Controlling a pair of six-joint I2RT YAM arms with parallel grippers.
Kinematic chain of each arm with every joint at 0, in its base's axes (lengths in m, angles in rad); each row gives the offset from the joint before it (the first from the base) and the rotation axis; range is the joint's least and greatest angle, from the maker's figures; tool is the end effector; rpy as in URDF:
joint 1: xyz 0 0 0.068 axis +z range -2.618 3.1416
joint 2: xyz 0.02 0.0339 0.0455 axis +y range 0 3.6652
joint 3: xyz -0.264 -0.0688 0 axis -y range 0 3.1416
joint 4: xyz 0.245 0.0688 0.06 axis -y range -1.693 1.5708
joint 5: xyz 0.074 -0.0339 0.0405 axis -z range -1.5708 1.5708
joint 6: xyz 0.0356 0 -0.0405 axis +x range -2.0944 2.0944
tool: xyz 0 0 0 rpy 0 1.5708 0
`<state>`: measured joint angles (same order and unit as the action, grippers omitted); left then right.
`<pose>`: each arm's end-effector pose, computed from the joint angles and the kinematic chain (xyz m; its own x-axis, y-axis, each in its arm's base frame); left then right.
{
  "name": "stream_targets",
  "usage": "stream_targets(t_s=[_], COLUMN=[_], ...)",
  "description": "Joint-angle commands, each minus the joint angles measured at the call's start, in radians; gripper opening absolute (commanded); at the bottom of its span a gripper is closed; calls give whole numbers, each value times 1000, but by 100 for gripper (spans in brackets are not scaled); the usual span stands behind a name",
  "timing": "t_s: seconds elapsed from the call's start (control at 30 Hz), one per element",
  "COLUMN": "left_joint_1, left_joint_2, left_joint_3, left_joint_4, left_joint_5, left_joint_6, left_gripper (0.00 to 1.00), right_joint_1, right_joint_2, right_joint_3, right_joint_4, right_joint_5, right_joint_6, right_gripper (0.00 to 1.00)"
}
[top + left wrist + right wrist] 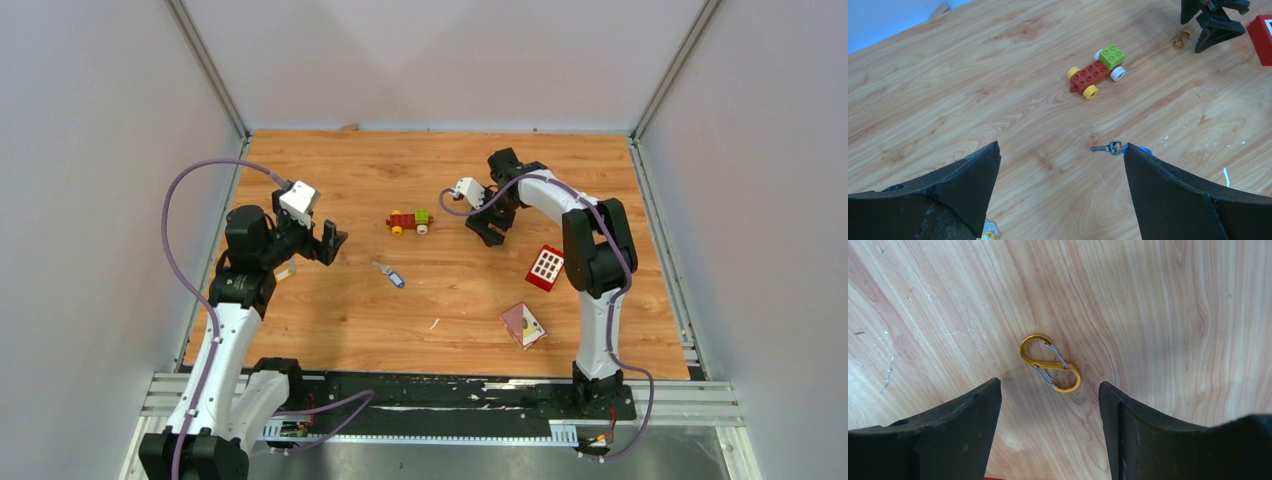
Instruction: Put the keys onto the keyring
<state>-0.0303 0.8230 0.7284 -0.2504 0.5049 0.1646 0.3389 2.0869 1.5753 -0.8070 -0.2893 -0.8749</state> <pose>0.1884 -0.0229 0.3081 -0.2546 0.1512 -0.9552 0.5304 0.8477 -0.0072 0.3930 0.1493 0.1708 -0.2894 -0.8820 -0.3720 -0.9482 0.3172 -0.0144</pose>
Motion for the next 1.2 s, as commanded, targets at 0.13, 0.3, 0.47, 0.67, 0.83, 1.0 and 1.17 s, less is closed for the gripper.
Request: stream_targets(t_s=[0.13, 0.3, 0.47, 0.67, 0.83, 1.0, 1.17], left_joint_1=[4, 4, 4, 4, 4, 4, 4], left_joint_2=[-5, -8, -7, -11, -5, -4, -5], left_joint_3=[3, 2, 6, 8, 3, 0, -3], left_joint_4=[23, 28, 33, 35, 38, 38, 40], left_joint_5=[9, 13, 15, 22, 27, 20, 19], left_joint_6=[22, 17, 14, 12, 13, 18, 18], left_gripper=[100, 100, 100, 100, 100, 100, 100], right_joint_1=[0, 5, 14, 42, 45, 49, 131], right_joint_2=[56, 68, -3, -133, -197, -246, -216], right_joint_3=[61, 31, -60, -207, -239, -253, -213], right_joint_4=[-25, -23, 25, 107, 92, 156, 195], right_joint_5=[-27, -51, -56, -10, -15, -54, -58], right_joint_6=[-102, -99, -31, 216, 292, 269, 284], right_gripper=[69, 57, 42, 16, 25, 57, 70])
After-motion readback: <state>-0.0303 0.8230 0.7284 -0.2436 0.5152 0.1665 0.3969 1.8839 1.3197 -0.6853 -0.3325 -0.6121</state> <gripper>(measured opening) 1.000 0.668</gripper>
